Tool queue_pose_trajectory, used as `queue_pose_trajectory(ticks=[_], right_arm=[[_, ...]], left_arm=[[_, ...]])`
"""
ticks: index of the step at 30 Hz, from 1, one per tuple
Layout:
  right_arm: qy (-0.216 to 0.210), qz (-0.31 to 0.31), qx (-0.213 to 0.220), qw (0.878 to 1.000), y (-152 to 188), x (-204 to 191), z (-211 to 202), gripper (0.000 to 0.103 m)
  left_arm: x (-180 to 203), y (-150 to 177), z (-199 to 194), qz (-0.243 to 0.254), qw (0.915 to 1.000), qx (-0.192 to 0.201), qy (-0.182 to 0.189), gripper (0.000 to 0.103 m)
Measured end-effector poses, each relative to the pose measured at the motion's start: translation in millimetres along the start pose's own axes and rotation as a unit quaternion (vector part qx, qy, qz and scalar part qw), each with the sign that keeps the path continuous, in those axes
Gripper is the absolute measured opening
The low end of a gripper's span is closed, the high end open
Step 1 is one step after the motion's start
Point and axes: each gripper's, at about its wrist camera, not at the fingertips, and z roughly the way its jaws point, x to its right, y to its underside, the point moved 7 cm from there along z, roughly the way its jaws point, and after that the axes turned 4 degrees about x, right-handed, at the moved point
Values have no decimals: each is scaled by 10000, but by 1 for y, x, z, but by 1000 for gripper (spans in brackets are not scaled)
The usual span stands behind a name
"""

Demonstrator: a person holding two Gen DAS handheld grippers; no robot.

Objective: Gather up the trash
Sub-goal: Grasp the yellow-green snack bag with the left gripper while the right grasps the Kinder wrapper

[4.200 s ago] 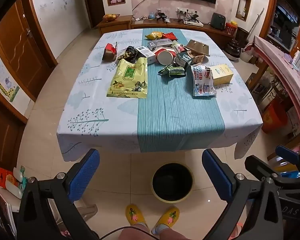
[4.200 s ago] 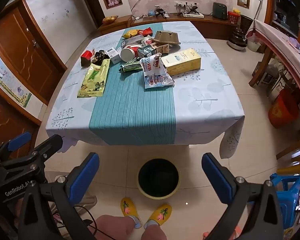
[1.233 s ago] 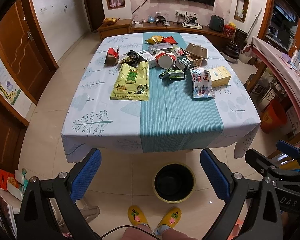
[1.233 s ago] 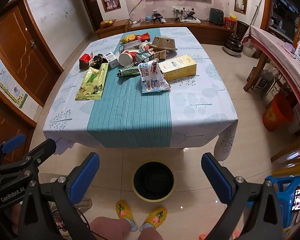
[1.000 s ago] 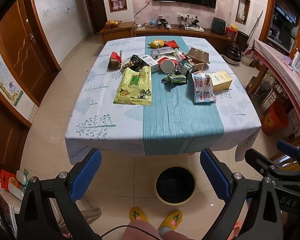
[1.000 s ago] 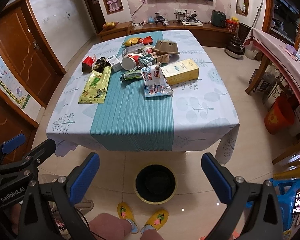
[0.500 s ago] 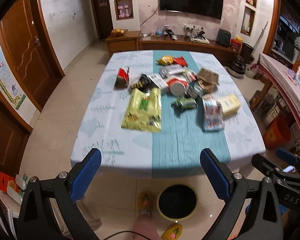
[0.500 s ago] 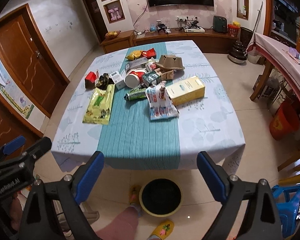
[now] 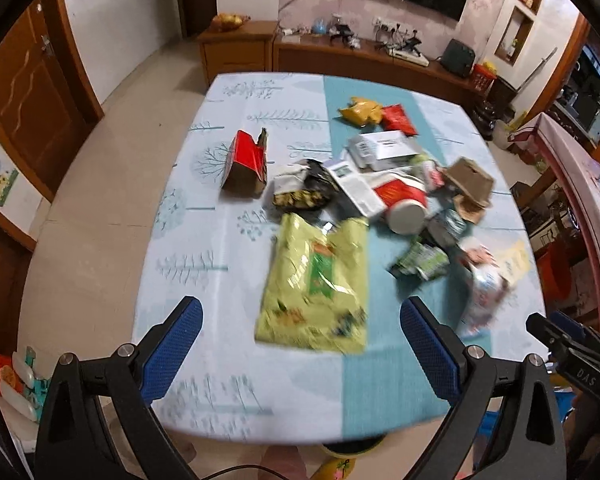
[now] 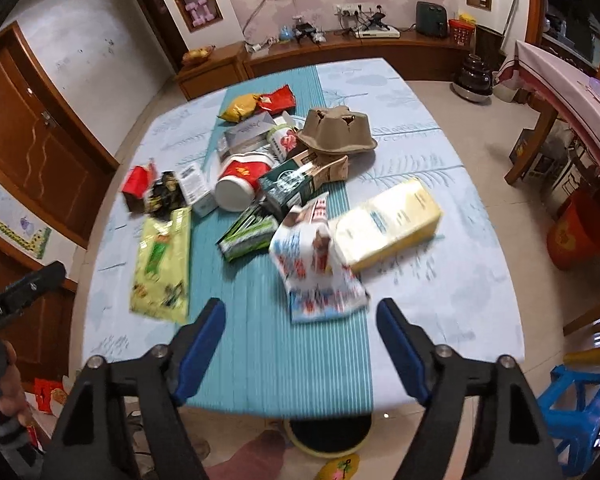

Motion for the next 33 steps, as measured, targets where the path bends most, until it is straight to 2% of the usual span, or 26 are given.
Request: queue_pose_trajectory(ticks=[3, 8, 11, 13, 17, 19, 25, 29, 31, 32, 33], right_arm=[[124, -3, -224, 9997, -12, 3, 33, 66], [290, 70, -589, 9978, -21, 7, 77, 64], [237, 114, -741, 9969, -21, 4, 90, 57], [183, 125, -778, 9967, -20, -2, 93, 56], [41, 66, -912, 9958, -17, -17, 98, 45], [-22, 8, -992, 9951, -16, -25, 101, 44], [-174, 195, -1231, 9921, -16, -29, 114, 44], [-443, 545, -1336, 9885, -18, -25, 118, 44], [-636, 818, -1384, 9849, -21, -22, 118, 44], [-704, 917, -1406, 9833, -22, -21, 118, 44], [-800, 1048, -1428, 9809, -23, -21, 117, 44]], left_arm=[[-15, -15, 36, -7, 9997, -228, 24, 98], [-35, -28, 87, 141, 9979, -635, 75, 98], [-40, -30, 111, 144, 9954, -908, 280, 98], [-39, -31, 125, 194, 9931, -1066, 444, 98], [-31, -28, 150, 431, 9874, -1365, 671, 98], [-24, -26, 159, 550, 9839, -1499, 798, 96], [-8, -20, 178, 713, 9712, -1921, 1216, 77], [0, -22, 178, 810, 9690, -1918, 1331, 71], [3, -23, 178, 893, 9676, -1931, 1361, 59], [6, -23, 178, 928, 9666, -1952, 1380, 47], [7, -23, 178, 961, 9653, -1990, 1393, 30]])
